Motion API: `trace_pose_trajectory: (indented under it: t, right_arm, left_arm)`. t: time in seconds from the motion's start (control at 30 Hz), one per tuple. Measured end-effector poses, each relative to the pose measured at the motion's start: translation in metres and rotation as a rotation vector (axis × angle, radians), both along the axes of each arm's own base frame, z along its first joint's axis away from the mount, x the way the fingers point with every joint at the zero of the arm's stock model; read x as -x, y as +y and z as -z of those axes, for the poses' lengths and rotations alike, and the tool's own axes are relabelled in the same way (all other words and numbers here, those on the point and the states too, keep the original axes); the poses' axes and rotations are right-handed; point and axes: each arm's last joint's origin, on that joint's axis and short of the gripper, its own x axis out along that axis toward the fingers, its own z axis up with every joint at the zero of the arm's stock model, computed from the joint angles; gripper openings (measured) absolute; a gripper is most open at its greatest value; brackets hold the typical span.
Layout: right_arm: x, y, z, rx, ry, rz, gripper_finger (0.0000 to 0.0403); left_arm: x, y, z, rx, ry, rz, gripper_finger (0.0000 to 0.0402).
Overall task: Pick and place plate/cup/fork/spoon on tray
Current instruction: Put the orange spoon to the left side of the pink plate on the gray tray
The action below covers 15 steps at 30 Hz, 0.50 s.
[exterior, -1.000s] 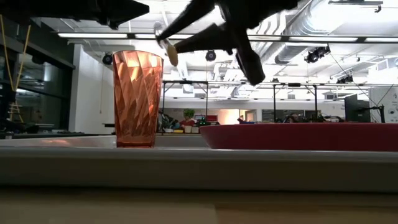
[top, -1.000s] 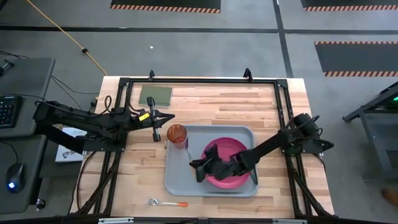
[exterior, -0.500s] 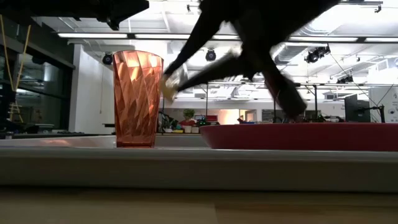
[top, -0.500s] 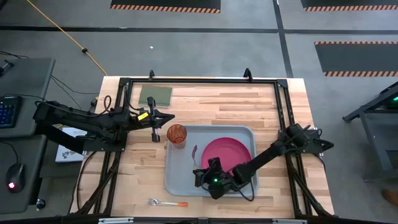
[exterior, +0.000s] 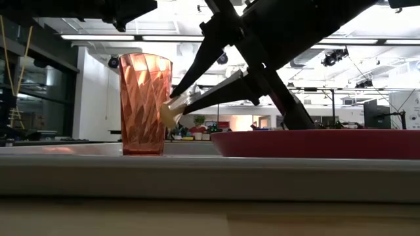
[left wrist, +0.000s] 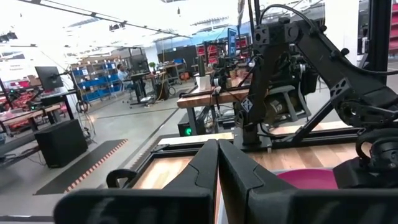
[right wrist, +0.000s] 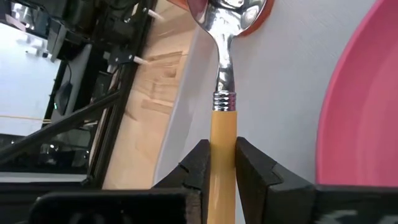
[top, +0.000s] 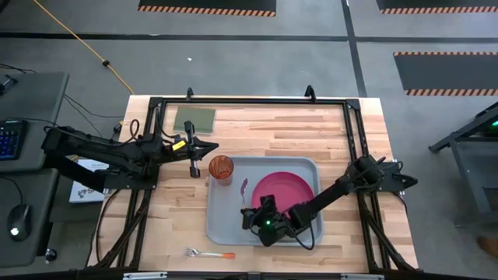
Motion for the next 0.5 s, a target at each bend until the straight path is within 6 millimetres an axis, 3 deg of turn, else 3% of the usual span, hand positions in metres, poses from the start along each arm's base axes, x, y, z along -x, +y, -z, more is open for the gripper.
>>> trace_pose_trajectory:
  t: [0.5]
  right_arm:
    - [0.0006, 0.0006, 0.0015, 0.073, 0.059, -0.084, 0.0068]
  left_arm:
    - [0.0000, 0.0000, -0.0001, 0.002, 0.000, 0.001, 0.0003]
